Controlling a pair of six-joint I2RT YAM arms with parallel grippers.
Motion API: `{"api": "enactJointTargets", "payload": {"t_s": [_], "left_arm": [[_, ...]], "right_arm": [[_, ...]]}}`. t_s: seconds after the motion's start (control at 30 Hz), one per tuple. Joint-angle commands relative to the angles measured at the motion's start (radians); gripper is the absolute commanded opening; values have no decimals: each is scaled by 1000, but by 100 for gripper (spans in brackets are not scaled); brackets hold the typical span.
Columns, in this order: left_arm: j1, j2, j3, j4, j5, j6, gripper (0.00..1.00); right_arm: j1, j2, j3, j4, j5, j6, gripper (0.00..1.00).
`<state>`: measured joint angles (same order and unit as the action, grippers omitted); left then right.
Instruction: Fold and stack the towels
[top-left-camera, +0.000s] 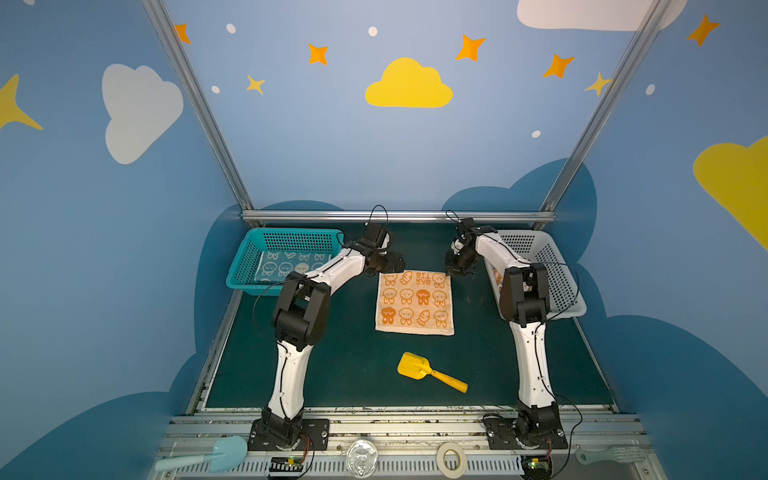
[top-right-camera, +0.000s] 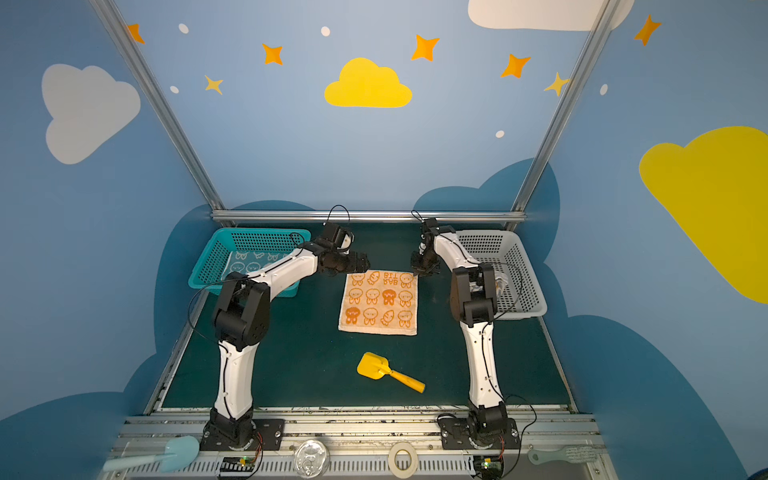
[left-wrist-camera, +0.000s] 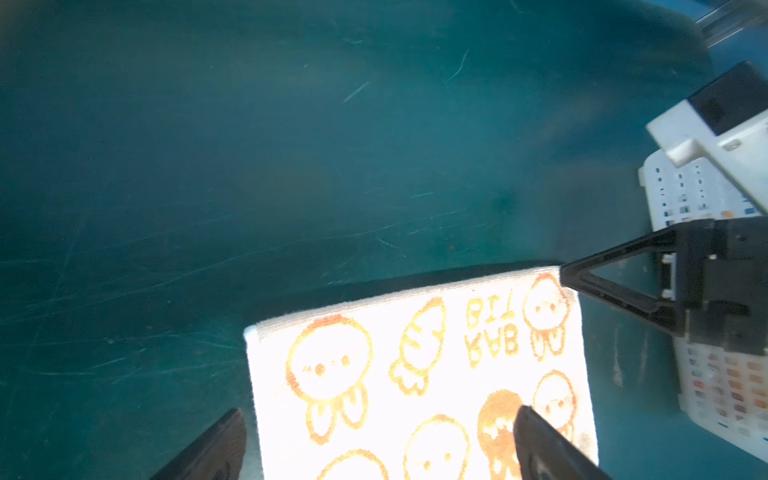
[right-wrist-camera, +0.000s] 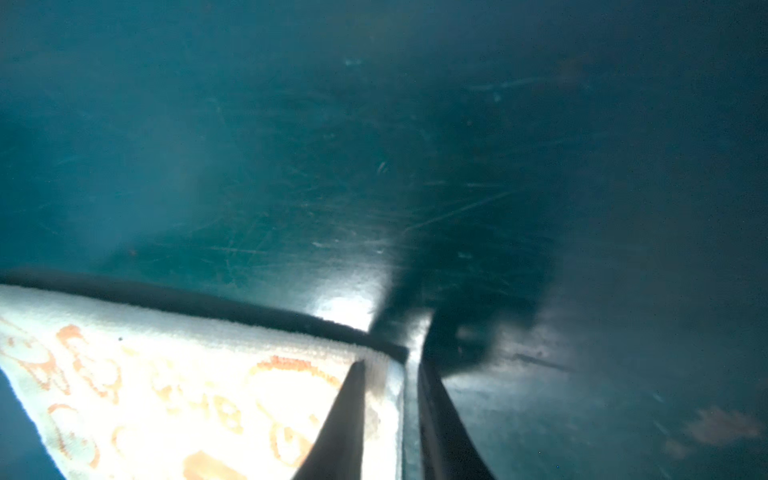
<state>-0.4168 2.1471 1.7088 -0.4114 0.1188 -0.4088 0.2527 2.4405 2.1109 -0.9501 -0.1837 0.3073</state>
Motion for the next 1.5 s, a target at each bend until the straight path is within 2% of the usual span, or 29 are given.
{"api": "enactJointTargets", "payload": {"t_s": [0.0, 0.23, 0.5, 0.77, 0.83, 1.03, 1.2, 1.37, 1.47], "left_arm": [[12, 4, 4, -13, 15, 3, 99], [35, 16, -11, -15, 51, -5, 99], [65, 94, 66, -82, 96, 18, 99], [84, 170, 136, -106, 103, 36, 93], [89, 178, 135, -102, 108, 38, 90], [90, 162, 102, -86, 107, 47, 70], [93, 128, 61, -86, 53, 74, 64], [95, 157, 108, -126, 15, 104, 58], [96, 171, 123, -126, 10, 107, 50]], "right_arm": [[14, 43, 14, -33, -8, -3, 13], [21, 58, 37, -47, -2, -2, 1], [22, 53, 89, -65, -26, 2, 0], [22, 72, 172, -104, -27, -13, 0], [22, 76, 179, -107, -24, -17, 0], [20, 89, 179, -107, -24, -16, 0], [15, 86, 174, -100, -39, -11, 0], [14, 80, 165, -90, -55, -7, 0], [12, 74, 157, -86, -55, -9, 0]]}}
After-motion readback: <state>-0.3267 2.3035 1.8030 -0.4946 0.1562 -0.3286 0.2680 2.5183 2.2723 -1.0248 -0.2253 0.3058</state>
